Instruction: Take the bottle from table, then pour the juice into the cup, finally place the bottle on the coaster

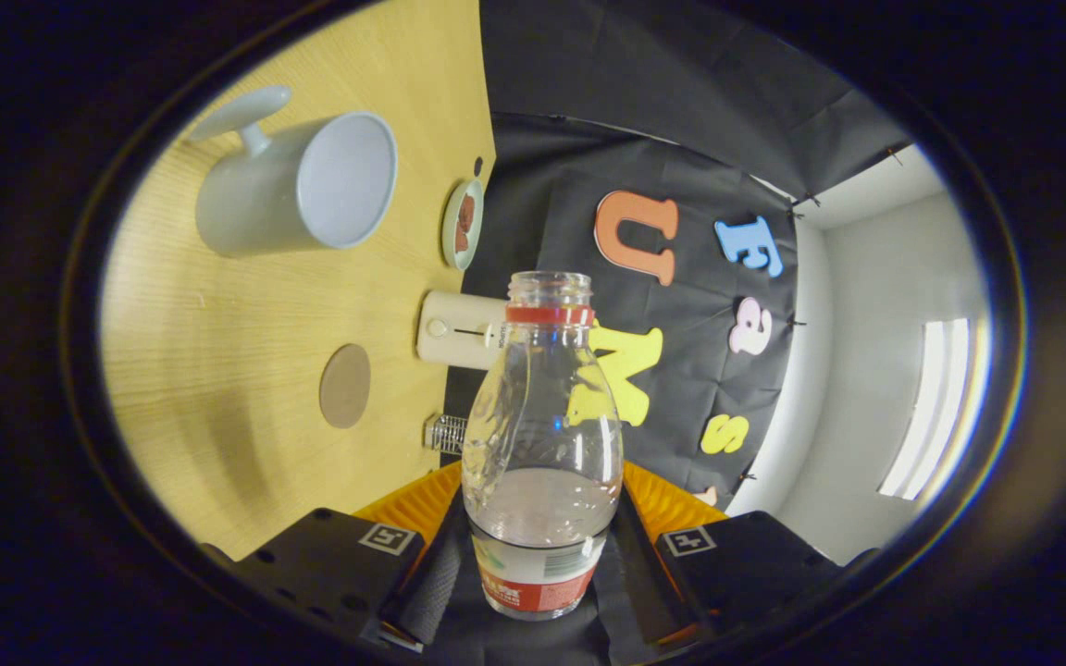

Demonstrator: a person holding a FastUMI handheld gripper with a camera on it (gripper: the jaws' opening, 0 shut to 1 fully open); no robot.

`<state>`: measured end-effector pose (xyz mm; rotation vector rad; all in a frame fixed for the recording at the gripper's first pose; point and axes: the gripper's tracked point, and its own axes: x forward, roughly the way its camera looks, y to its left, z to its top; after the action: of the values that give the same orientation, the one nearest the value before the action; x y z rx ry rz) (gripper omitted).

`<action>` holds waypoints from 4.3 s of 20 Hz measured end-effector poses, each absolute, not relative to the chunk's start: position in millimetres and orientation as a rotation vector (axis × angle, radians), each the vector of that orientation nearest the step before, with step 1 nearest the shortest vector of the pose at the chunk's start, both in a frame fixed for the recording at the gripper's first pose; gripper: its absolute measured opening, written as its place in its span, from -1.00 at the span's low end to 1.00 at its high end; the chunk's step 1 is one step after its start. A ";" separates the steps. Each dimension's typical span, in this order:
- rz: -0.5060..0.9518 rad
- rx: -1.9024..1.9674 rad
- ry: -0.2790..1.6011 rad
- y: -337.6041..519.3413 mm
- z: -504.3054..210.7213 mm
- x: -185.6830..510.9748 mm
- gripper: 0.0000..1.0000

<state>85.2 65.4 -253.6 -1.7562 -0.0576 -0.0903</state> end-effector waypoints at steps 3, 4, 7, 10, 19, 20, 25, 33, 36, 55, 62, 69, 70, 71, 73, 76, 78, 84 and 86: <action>-0.101 -1.770 -0.064 65.9 -248.5 86.4 0.64; -0.102 -1.773 -0.065 67.3 -247.5 86.0 0.64; -0.100 -1.782 -0.072 69.9 -245.7 83.8 0.64; -0.095 -1.791 -0.073 70.0 -247.2 83.2 0.64; -0.086 -1.808 -0.090 72.4 -249.4 82.7 0.64; -0.087 -1.812 -0.091 72.0 -249.6 82.7 0.64; -0.077 -1.827 -0.101 73.8 -251.6 80.9 0.64; -0.069 -1.846 -0.139 80.0 -245.0 85.2 0.64; -0.078 -1.867 -0.132 77.0 -241.3 84.8 0.64; -0.128 -1.917 -0.160 83.5 -228.1 74.3 0.64; -0.163 -1.947 -0.160 80.3 -223.4 75.5 0.63; -0.179 -1.981 -0.150 78.7 -223.0 78.2 0.63; -0.180 -1.989 -0.145 78.2 -222.4 78.8 0.63; -0.184 -1.991 -0.146 78.5 -221.1 78.2 0.64; -0.183 -1.995 -0.138 78.0 -221.5 80.3 0.63; -0.187 -2.020 -0.139 79.1 -218.7 81.4 0.64; -0.181 -2.030 -0.123 79.0 -218.6 82.0 0.63; -0.187 -2.072 -0.118 87.7 -204.2 84.9 0.63; -0.184 -2.082 -0.117 91.7 -201.6 86.7 0.63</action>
<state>86.7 91.7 -201.6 -2.0816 -0.1173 -0.1837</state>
